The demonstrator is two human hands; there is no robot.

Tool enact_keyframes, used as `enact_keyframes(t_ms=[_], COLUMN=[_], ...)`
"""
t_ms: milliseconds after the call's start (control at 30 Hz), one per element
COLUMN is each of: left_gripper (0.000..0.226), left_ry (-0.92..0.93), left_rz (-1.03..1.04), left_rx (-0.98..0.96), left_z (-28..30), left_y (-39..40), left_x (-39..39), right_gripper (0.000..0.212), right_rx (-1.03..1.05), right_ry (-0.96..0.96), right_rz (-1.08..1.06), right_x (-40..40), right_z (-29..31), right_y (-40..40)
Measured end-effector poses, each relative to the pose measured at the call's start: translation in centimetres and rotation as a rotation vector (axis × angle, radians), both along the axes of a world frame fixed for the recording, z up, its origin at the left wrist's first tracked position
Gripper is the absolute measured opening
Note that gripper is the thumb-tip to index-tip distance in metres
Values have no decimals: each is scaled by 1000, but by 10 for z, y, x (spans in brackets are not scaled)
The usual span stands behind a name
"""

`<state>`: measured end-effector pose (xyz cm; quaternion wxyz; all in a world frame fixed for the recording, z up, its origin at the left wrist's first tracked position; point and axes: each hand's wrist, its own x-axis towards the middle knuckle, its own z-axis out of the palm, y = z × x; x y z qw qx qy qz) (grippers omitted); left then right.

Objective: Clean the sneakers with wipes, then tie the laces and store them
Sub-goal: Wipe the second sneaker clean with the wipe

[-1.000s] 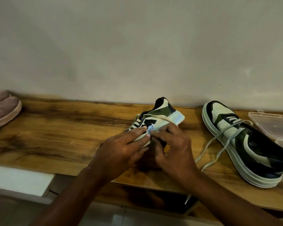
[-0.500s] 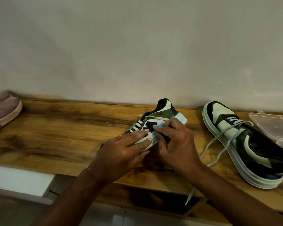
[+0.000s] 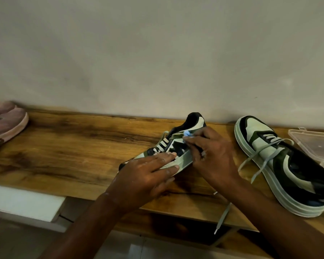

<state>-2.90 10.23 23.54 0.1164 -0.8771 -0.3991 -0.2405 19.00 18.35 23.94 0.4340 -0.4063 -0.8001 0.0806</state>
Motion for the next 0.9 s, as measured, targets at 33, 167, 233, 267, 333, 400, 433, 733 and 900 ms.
enact_keyframes(t_ms=[33,167,233,267,333,400,433,733,900], left_gripper=[30,30,31,31,31,30,30,34,40], left_ry=[5,-1,-14,-24,-37,-36,-37,-127,-214], left_rz=[-6,-13,-13,-12,-8,-7,-9,31,32], left_rx=[3,-21,-37,-43,-46,-48,-54,-78,-103], left_z=[0,-1,-1,0,2,2,3,9,11], left_y=[0,-1,-1,-1,0,1,1,1,2], left_x=[1,6,6,6,4,2,0,-13,-14], right_gripper=[23,23,25,24,22,25,27,25,34], right_rx=[8,-11,-19,-15,22,46,43,-110,-173], right_ry=[-5,69,69,64,45,21,17,214,95], right_rz=[2,-160,-221,-227,-163,-54,-7,-316,-278], right_x=[1,15,19,18,11,0,-5,43,35], right_z=[0,-2,-2,-1,0,-3,-4,8,-8], right_y=[3,25,29,26,14,-4,-11,22,9])
